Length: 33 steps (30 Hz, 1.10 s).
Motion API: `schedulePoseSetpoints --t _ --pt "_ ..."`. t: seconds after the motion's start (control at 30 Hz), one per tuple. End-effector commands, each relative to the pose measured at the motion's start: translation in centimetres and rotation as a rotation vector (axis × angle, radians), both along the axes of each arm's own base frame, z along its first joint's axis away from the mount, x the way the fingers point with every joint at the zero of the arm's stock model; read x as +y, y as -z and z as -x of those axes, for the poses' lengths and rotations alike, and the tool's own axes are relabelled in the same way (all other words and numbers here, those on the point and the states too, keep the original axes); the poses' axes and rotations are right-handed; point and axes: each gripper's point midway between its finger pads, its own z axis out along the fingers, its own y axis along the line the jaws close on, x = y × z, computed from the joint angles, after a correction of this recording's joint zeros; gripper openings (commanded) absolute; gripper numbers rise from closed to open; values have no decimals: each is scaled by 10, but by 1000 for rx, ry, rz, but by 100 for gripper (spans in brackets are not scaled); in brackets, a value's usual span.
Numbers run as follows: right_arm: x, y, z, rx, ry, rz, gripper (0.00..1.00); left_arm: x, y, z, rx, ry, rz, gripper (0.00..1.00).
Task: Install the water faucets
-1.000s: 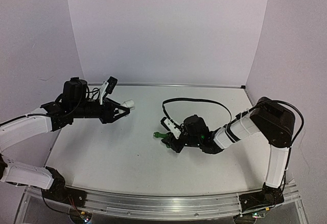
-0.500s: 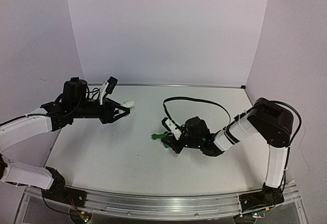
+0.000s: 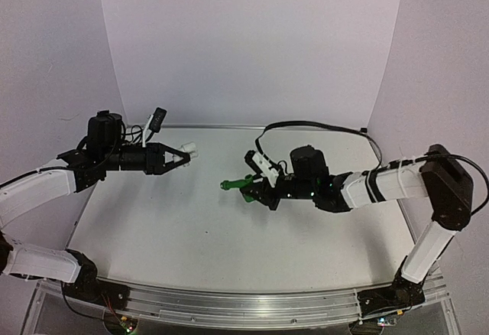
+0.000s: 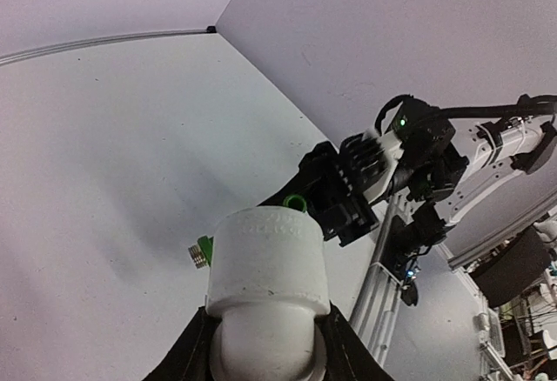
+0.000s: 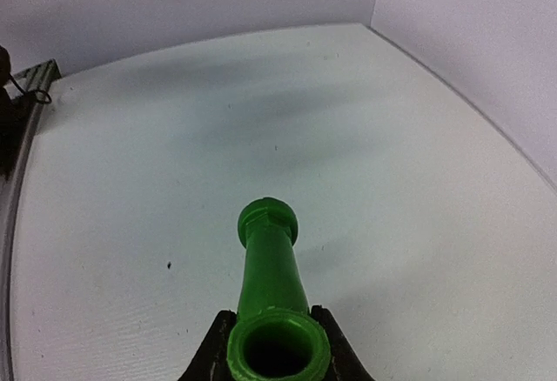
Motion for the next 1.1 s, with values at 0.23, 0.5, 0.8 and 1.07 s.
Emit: schedulePoseSetpoints --t 0.23,0.5,0.8,1.07 --pt "2 -216 30 -488 -265 -148 0 -15 -101 34 245 374 274 0" --pt "4 -268 63 -815 -379 -114 0 -12 -136 58 323 560 298 0" --pt "-6 -294 91 -940 -478 -167 0 -3 -138 95 254 747 263 0" --pt "-2 -296 99 -941 -535 -197 0 -5 -140 94 253 742 265 0"
